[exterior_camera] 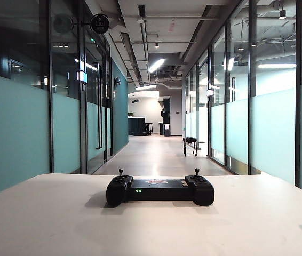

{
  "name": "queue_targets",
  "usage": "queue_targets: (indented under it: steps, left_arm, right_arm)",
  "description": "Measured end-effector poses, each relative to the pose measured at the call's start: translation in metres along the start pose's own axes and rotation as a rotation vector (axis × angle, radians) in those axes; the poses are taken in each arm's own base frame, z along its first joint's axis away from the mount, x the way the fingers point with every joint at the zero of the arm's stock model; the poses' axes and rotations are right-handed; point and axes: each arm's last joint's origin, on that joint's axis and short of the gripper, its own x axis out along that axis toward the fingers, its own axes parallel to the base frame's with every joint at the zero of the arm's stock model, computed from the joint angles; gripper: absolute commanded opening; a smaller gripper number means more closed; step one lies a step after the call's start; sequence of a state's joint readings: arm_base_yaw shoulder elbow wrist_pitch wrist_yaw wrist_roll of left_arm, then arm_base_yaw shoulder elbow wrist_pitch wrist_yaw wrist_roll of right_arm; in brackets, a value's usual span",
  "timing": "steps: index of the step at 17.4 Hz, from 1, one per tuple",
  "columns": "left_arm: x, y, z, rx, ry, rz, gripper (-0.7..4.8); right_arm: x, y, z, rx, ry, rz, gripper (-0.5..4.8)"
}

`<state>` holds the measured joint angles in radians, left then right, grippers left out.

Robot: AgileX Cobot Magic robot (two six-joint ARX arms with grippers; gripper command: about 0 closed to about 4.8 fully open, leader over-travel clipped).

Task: Push the left joystick on the remote control sitting on the white table forward to make the robot dog walk in a straight line until it approaches the door.

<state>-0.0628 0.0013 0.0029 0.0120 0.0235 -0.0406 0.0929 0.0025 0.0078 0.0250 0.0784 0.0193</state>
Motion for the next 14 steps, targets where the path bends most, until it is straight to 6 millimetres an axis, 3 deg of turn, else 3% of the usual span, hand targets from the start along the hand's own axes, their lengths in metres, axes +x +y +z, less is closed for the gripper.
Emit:
queue_targets:
  steps: [14]
  left_arm:
    - [-0.0001, 0.0016, 0.0016, 0.022, -0.015, 0.004, -0.05]
  right_arm:
    - [0.0000, 0.0001, 0.0000, 0.000, 0.000, 0.001, -0.04]
